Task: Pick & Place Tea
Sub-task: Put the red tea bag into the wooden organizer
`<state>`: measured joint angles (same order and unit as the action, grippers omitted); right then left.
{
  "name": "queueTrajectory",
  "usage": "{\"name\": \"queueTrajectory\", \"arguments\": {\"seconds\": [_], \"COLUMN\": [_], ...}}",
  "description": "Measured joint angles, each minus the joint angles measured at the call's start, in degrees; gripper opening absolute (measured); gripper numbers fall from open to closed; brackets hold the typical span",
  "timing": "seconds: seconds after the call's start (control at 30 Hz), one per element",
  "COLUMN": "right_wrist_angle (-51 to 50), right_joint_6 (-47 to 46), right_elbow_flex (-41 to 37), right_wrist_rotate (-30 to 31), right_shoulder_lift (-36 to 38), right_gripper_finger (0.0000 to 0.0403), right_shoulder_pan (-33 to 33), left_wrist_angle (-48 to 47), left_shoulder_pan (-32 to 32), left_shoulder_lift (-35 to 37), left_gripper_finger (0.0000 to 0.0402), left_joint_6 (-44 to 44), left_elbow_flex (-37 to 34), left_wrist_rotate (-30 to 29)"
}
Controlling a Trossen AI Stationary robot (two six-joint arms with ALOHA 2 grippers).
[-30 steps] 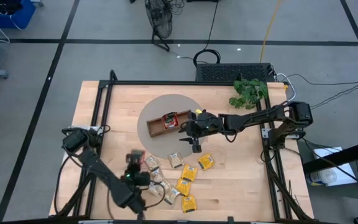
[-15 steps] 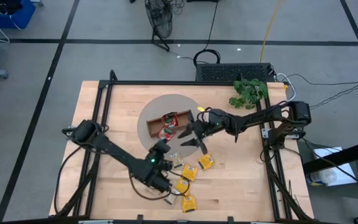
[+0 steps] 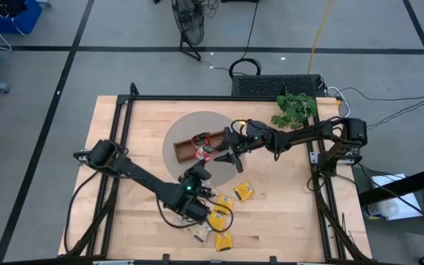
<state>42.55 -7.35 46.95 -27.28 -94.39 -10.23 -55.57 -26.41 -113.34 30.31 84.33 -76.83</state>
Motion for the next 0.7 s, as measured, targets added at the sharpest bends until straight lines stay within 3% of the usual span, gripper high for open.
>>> {"name": "queueTrajectory", "arguments": {"seconds": [0.7], "right_wrist_angle": [8.0], "right_joint_6": [-7.11], "right_elbow_flex": [-1.0], "right_wrist_rotate": [0.06], "right_shoulder_lift": [0.0], "right_gripper_finger": [0.0151], "right_shoulder_pan": [-0.58], "left_wrist_angle": [0.19], "left_shoulder_pan": [-0.62], "left_shoulder_lift": [0.07], "left_gripper_finger": [0.0001], "left_joint_6": [-2.16], "left_elbow_flex": [0.09], "left_wrist_rotate": [1.81]}}
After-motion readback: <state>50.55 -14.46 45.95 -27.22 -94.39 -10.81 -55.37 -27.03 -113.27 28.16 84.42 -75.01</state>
